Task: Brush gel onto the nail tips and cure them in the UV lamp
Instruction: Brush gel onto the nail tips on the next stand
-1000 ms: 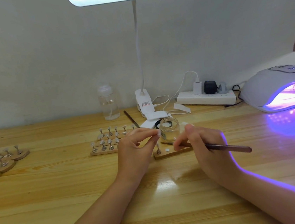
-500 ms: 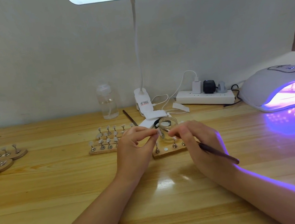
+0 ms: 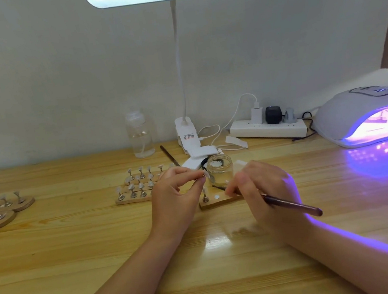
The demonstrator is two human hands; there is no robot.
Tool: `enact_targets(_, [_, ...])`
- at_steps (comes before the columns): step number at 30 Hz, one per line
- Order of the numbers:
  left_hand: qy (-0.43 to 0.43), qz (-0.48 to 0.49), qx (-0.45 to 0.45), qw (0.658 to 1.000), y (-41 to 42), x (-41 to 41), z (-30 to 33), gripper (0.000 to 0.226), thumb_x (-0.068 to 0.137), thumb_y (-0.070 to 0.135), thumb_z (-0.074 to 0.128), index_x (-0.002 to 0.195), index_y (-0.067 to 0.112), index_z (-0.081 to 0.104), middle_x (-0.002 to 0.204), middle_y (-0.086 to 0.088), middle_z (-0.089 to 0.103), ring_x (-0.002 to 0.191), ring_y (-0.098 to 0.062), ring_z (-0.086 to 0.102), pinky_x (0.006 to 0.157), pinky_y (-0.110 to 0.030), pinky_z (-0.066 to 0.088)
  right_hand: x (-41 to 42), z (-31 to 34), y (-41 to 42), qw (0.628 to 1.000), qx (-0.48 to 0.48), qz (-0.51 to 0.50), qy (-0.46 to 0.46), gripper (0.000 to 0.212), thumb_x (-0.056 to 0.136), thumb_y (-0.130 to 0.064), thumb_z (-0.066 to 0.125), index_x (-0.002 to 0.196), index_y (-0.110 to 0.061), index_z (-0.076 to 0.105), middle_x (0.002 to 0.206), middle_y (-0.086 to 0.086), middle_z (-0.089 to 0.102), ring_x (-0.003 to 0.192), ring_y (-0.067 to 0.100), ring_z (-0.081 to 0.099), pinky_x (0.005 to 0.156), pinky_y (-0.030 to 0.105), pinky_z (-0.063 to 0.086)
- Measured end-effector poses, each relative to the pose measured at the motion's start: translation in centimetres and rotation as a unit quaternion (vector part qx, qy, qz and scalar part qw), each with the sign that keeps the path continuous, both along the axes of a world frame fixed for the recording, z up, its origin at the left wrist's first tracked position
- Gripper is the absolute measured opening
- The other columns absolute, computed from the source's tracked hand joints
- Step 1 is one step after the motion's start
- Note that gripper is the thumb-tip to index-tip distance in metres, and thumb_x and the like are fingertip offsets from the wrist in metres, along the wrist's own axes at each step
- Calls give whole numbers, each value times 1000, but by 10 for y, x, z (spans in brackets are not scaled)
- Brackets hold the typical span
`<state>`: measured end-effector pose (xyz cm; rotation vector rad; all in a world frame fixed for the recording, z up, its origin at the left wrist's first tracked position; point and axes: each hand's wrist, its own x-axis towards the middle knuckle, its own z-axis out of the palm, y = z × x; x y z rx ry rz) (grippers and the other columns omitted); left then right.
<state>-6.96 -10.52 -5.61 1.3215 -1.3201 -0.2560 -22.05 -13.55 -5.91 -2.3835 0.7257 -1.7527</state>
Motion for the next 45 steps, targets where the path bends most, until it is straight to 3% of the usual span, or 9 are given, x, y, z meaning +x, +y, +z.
enact_targets(4, [0,2,-5,1000,-1,-1,1,29,74,10,73,73,38,65,79,11,62,79,-2,54,65,-5,35,1,0,-1,998,-28,-27,40,35,90,-26,41,73,-13,68,67,-5,63,63,14,58,57,35,47])
enact_targets(8, [4,3,-3,1000,-1,0,0,28,74,10,72,72,37,66,80,9,63,81,-4,55,65,-6,35,0,-2,-3,999,-23,-15,22,41,91,-26,38,65,-15,68,58,-7,62,54,12,55,53,34,46])
enact_targets(13, [14,0,-5,1000,0,-1,0,30,73,9,73,71,37,66,79,10,64,79,-1,55,65,-5,36,2,-2,-3,997,-54,-36,52,36,92,-27,40,74,-14,69,67,-8,64,64,9,56,61,30,44])
enact_targets(18, [8,-3,-1,1000,0,-1,1,28,74,9,73,72,36,66,78,12,64,75,5,54,65,-4,36,0,-2,-4,998,-49,-11,26,42,92,-25,38,66,-13,69,58,-4,63,54,15,56,53,34,46])
enact_targets(22, [8,-4,-7,1000,0,-1,0,28,73,7,73,72,35,67,78,11,64,75,9,54,65,-2,36,2,-2,-4,996,-62,-31,55,36,91,-26,40,74,-13,69,66,-7,64,64,8,56,61,30,44])
enact_targets(27, [12,-6,-5,1000,-1,0,0,29,73,7,73,71,36,66,78,12,64,75,8,54,64,-3,36,0,-2,-4,999,-43,-20,27,41,91,-25,38,67,-13,69,58,-4,63,55,17,57,53,36,46])
enact_targets(38, [4,-7,-4,1000,-2,1,-1,26,74,9,73,74,34,67,79,12,64,75,8,54,64,-3,36,1,-2,-5,998,-52,-18,34,40,93,-29,38,73,-13,70,65,-5,65,60,14,58,58,35,46])
enact_targets(43, [2,-10,-10,1000,-2,1,-2,25,73,9,73,75,33,68,80,11,65,74,7,54,63,-3,36,1,-4,-5,999,-40,-3,21,55,98,-38,30,68,-14,69,60,-7,63,55,12,56,58,34,47])
enact_targets(45, [2,-12,-12,1000,-3,1,-2,26,73,8,73,75,33,68,80,11,65,73,8,54,63,-2,36,0,-3,-5,999,-42,-5,17,44,95,-31,37,70,-14,69,63,-6,64,57,13,57,58,35,46])
